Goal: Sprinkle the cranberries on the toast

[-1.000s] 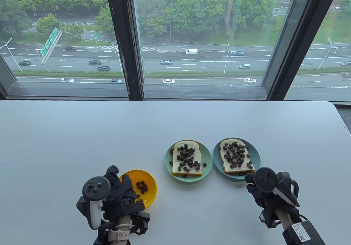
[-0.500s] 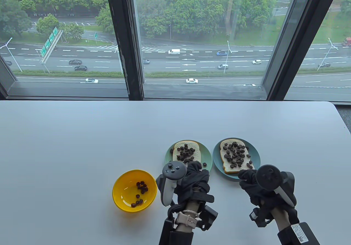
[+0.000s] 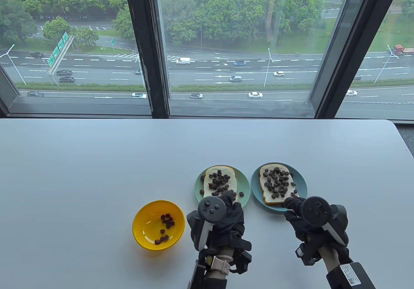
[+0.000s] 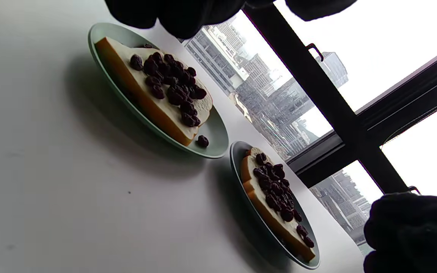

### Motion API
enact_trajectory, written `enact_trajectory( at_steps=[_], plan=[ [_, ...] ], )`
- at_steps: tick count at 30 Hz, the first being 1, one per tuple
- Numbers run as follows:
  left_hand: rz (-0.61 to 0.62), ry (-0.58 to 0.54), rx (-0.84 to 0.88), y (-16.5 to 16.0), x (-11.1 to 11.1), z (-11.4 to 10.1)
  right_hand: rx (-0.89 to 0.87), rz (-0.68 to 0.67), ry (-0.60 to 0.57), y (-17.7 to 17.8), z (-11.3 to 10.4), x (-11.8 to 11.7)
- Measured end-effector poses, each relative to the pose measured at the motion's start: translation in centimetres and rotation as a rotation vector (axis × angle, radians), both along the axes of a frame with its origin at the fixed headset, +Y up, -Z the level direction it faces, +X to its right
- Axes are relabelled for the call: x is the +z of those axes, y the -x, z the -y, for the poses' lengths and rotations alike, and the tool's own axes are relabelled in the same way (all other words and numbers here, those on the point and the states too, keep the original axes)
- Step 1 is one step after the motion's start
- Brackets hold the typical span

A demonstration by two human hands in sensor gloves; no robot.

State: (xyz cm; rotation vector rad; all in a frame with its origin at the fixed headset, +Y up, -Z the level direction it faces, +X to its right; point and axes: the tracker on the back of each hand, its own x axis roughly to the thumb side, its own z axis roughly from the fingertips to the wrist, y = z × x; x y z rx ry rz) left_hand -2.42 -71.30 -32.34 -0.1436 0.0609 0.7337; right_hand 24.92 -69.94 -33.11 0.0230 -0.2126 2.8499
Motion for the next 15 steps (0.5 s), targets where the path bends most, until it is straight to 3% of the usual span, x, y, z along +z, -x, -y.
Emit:
enact_trajectory(
  at_steps=[7,9,15],
  plan=[
    [0.051,0.037,-0.222,-0.6,-0.2,0.7,0.632,-0.023,-0.163,1.6,0.6,0.8],
    [0.064,0.052,-0.266,-0.7,-0.4,1.1,0.675,-0.028,-0.159,1.7,0.9,0.7],
    [0.149,0.109,-0.259,-1.4,-0.6,2.1,0.486,-0.028,-0.044,0.8,1.1,0.4]
  ],
)
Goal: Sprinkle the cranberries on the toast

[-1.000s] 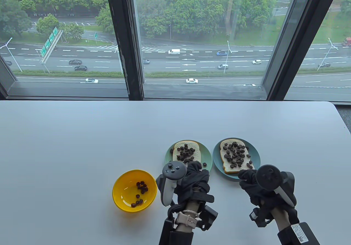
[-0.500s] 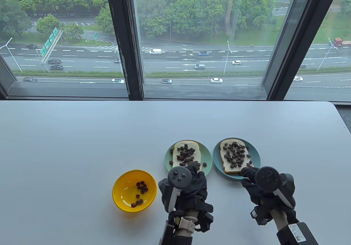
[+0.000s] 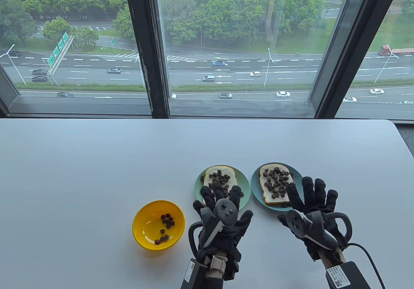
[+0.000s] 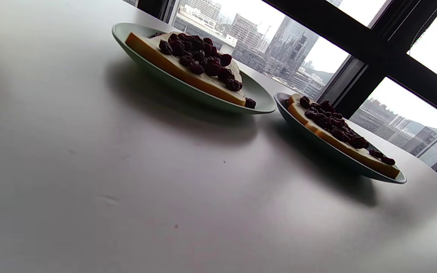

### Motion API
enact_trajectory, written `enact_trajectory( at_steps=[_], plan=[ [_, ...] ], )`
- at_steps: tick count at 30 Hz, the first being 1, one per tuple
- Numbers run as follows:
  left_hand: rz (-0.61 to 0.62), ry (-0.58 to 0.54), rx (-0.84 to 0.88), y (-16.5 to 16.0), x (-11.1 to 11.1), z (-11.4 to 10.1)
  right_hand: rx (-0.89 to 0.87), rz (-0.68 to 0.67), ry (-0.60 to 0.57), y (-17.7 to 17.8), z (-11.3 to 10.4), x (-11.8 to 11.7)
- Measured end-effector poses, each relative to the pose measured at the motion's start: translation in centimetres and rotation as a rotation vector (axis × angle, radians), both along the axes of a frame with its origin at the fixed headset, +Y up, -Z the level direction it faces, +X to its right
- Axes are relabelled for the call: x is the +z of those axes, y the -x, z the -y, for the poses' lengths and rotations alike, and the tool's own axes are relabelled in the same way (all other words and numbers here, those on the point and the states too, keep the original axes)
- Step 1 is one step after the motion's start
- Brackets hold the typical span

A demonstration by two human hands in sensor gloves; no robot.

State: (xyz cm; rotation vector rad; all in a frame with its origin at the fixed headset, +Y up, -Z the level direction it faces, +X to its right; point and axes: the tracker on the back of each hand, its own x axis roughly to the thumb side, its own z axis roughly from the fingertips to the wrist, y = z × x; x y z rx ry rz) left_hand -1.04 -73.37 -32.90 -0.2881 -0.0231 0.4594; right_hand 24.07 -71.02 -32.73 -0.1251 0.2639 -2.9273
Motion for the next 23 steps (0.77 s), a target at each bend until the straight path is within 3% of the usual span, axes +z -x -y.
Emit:
enact_trajectory(
  at_steps=[9,23],
  plan=[
    [0.018,0.042,0.008,-0.1,0.0,0.6,-0.064,0.051,0.102,-1.2,0.8,-0.3],
    [-0.034,0.061,0.052,0.5,0.0,0.9,-0.018,0.035,0.131,-0.5,1.3,-0.3]
  ],
)
